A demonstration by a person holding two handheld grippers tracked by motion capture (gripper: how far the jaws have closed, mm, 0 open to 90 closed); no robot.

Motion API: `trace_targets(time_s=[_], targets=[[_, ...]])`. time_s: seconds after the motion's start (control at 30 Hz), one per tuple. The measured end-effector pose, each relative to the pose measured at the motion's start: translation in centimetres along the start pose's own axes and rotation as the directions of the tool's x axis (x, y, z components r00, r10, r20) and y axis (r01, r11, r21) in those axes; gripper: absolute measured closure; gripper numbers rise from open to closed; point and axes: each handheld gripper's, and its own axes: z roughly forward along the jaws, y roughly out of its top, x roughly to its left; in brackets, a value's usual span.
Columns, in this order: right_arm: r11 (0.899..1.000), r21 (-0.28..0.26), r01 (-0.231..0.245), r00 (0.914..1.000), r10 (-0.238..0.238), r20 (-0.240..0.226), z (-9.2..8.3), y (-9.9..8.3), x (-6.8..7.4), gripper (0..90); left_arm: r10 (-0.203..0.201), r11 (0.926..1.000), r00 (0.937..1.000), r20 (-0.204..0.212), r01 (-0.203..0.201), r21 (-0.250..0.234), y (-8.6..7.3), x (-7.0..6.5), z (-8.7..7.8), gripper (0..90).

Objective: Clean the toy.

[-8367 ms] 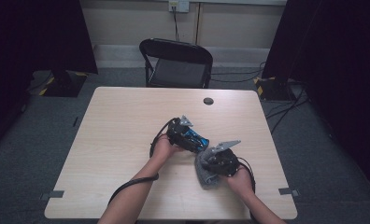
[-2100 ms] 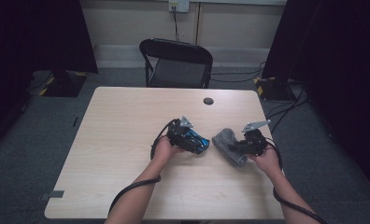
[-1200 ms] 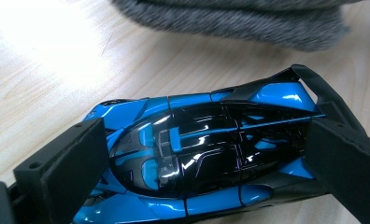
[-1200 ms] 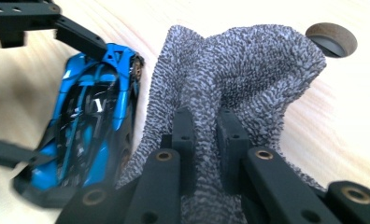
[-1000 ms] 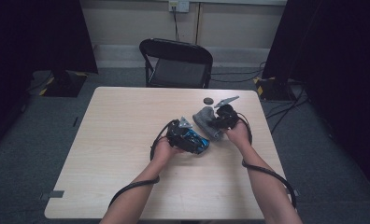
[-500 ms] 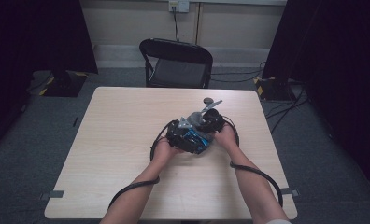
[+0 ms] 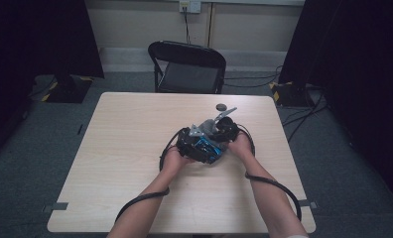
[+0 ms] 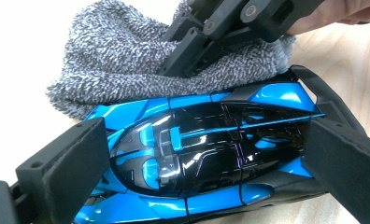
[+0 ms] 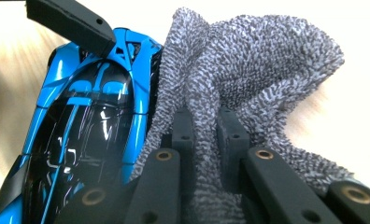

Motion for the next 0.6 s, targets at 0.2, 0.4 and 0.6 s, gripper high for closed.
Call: trace_targets(time_s=[0.2, 0.4, 0.6], targets=[[1.000, -0.011, -0.012, 0.9997, 0.012, -0.021, -0.3, -0.5, -0.2, 80.4, 0.002, 1.0000, 1.0000, 0.002, -0.002, 0.001, 0.0, 0.0, 0.0, 0.9], [1.000, -0.007, -0.006, 0.9991, 0.005, -0.043, -0.7, -0.9, -0.5, 80.4, 0.000, 1.0000, 1.0000, 0.002, 0.000, 0.004, 0.1, 0.0, 0.0, 1.1], [1.000, -0.015, -0.004, 0.9978, 0.003, -0.066, -1.1, -1.6, -0.8, 80.4, 0.000, 1.0000, 1.0000, 0.002, 0.000, 0.004, 0.0, 0.0, 0.0, 1.1]])
